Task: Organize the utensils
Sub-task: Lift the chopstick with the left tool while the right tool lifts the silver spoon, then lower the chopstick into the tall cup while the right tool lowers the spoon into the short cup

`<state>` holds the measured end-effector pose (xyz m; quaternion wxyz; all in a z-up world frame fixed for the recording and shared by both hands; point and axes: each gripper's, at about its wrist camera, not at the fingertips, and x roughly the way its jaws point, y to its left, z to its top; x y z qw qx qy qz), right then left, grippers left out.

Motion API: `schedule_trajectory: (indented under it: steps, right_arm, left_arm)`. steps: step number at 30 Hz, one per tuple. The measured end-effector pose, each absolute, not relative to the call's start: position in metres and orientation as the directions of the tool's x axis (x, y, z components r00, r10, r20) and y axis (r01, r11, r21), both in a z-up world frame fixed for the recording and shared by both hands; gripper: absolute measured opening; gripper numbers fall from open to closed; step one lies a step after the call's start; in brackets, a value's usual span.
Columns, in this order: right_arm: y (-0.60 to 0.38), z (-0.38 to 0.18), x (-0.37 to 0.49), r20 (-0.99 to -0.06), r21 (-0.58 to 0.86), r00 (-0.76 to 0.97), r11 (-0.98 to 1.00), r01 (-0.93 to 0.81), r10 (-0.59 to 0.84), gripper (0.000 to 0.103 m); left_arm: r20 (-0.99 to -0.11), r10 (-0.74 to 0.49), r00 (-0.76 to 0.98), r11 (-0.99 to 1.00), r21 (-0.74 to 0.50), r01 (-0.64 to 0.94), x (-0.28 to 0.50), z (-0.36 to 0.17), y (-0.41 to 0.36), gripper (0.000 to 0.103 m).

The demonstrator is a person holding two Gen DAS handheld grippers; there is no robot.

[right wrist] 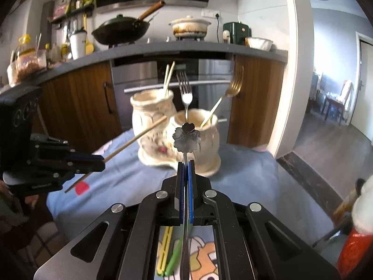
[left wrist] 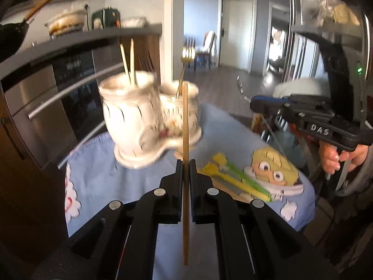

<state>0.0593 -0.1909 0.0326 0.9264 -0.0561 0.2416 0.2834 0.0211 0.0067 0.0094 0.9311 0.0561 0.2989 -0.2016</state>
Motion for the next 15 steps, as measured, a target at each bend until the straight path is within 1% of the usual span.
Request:
schedule_trajectory:
  steps: [8, 12, 15]
  right_arm:
    - [-0.182, 0.056, 0.083, -0.427, 0.047, 0.752, 0.843, -0.536, 0.502, 0.004]
    - [-0.178, 0.068, 0.102, -0.401, 0.073, 0.762, 0.847, -0.527, 0.509, 0.004]
    - [-0.174, 0.079, 0.117, -0.379, 0.074, 0.775, 0.851, -0.520, 0.506, 0.004]
  left_arm:
    - [-0.448, -0.356, 0.820, 0.918, -0.005, 0.396, 0.033, 0.043, 0.019, 0.005]
    - [-0.382, -0.370, 0.847, 0.925, -0.063, 0.375, 0.050, 0.061, 0.036, 0.005]
    - [-0.338, -0.366, 0.867, 0.929, -0.075, 0.363, 0.067, 0.069, 0.042, 0.005]
